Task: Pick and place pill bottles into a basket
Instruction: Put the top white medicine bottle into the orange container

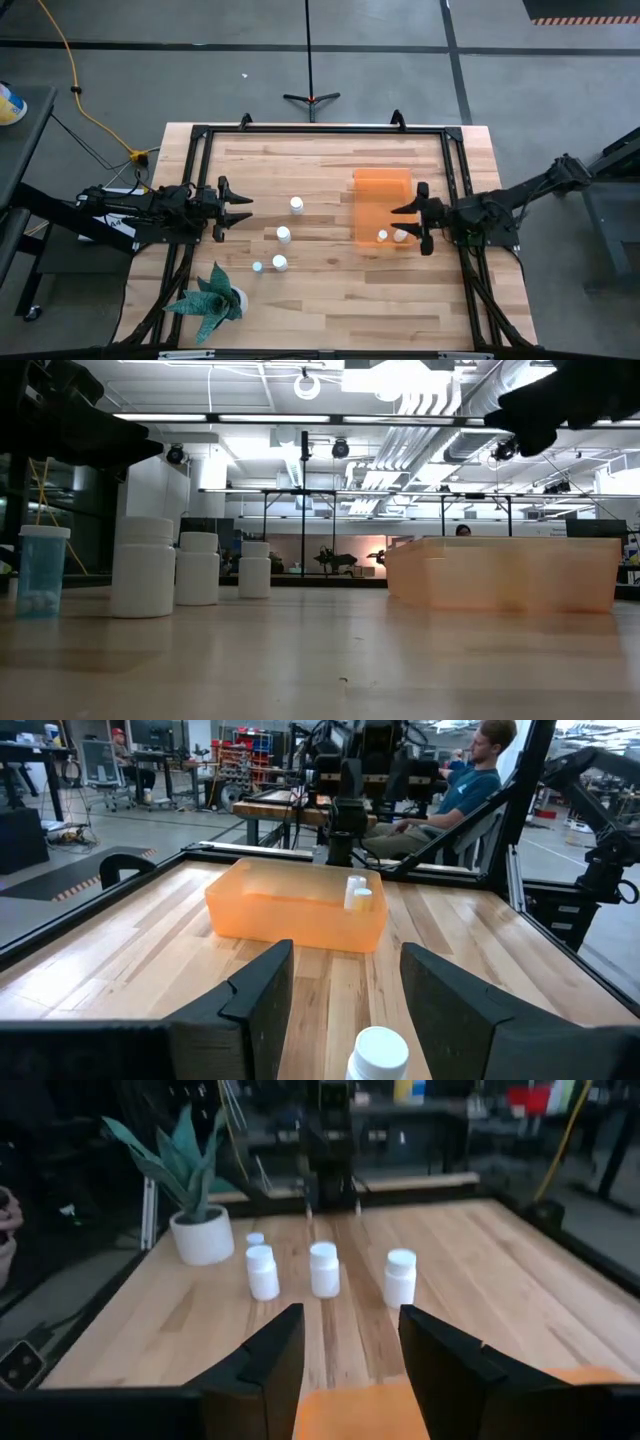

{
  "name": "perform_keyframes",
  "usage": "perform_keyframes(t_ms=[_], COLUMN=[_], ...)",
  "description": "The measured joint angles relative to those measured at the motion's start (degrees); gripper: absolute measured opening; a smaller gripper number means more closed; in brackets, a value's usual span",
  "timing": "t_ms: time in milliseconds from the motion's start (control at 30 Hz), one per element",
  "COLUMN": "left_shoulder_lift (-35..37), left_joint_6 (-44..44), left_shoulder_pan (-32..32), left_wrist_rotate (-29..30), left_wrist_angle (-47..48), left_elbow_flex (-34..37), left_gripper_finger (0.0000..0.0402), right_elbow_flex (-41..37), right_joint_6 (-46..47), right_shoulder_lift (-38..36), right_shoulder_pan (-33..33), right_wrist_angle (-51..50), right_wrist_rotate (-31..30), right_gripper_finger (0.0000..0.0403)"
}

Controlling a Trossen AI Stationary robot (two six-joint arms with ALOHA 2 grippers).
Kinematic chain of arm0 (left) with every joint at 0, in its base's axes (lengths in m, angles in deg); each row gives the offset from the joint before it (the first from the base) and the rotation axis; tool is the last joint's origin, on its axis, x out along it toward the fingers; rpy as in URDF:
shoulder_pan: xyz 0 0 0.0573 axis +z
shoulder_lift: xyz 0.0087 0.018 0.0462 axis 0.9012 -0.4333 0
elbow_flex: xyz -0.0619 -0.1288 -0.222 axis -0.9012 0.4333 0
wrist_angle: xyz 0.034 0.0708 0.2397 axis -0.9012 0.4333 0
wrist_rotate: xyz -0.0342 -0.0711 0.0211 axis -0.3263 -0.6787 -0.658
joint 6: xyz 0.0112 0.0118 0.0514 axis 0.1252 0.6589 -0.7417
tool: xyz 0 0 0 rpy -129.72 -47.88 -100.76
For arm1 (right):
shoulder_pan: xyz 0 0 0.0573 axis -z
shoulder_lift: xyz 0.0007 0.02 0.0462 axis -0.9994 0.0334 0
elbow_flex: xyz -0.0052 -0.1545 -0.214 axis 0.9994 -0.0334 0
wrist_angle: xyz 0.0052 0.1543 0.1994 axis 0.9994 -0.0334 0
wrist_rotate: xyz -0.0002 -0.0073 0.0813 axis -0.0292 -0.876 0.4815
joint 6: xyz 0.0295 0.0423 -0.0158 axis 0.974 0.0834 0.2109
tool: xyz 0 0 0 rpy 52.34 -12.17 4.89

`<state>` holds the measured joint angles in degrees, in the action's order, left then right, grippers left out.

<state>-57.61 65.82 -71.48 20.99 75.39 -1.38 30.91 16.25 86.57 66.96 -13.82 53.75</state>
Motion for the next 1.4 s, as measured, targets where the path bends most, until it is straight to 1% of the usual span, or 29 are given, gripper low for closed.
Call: perform_keyframes(t_ms=[67,167,333,467,600,833,933,1200,1400], left_shoulder_lift=[0.0,0.0,0.0,0.0,0.0,0.0,-0.1,-0.4,-0.4], left_joint_6=[0.0,0.0,0.0,0.0,0.0,0.0,0.0,0.0,0.0], left_shoulder_pan=[0.0,0.0,0.0,0.0,0.0,0.0,0.0,0.0,0.0], left_wrist_rotate=[0.0,0.0,0.1,0.2,0.1,0.1,0.1,0.0,0.0], left_wrist_angle=[0.0,0.0,0.0,0.0,0.0,0.0,0.0,0.0,0.0], left_elbow_flex=[0.0,0.0,0.0,0.0,0.0,0.0,0.0,0.0,0.0], left_gripper_finger=[0.0221,0.0221,0.0221,0.0221,0.0221,0.0221,0.0221,0.0221,0.0221], right_elbow_flex=[-3.5,-6.4,-7.1,-7.2,-7.2,-8.7,-8.6,-8.7,-8.7], right_joint_6=[-2.0,-3.1,-5.3,-5.8,-6.1,-9.5,-9.8,-9.2,-8.4], right_shoulder_lift=[-1.7,-4.4,-9.3,-14.7,-22.0,-32.2,-32.3,-31.8,-31.7], right_shoulder_pan=[0.0,0.0,2.0,4.6,5.4,5.4,5.4,5.4,5.4], right_wrist_angle=[4.6,6.5,4.0,-0.1,-6.6,-8.2,-10.3,-9.6,-11.2], right_wrist_rotate=[0.7,3.1,8.5,10.3,10.3,9.2,9.1,8.9,8.5], right_gripper_finger=[0.0149,0.0143,0.013,0.0116,0.0104,0.0084,0.0079,0.0074,0.0074])
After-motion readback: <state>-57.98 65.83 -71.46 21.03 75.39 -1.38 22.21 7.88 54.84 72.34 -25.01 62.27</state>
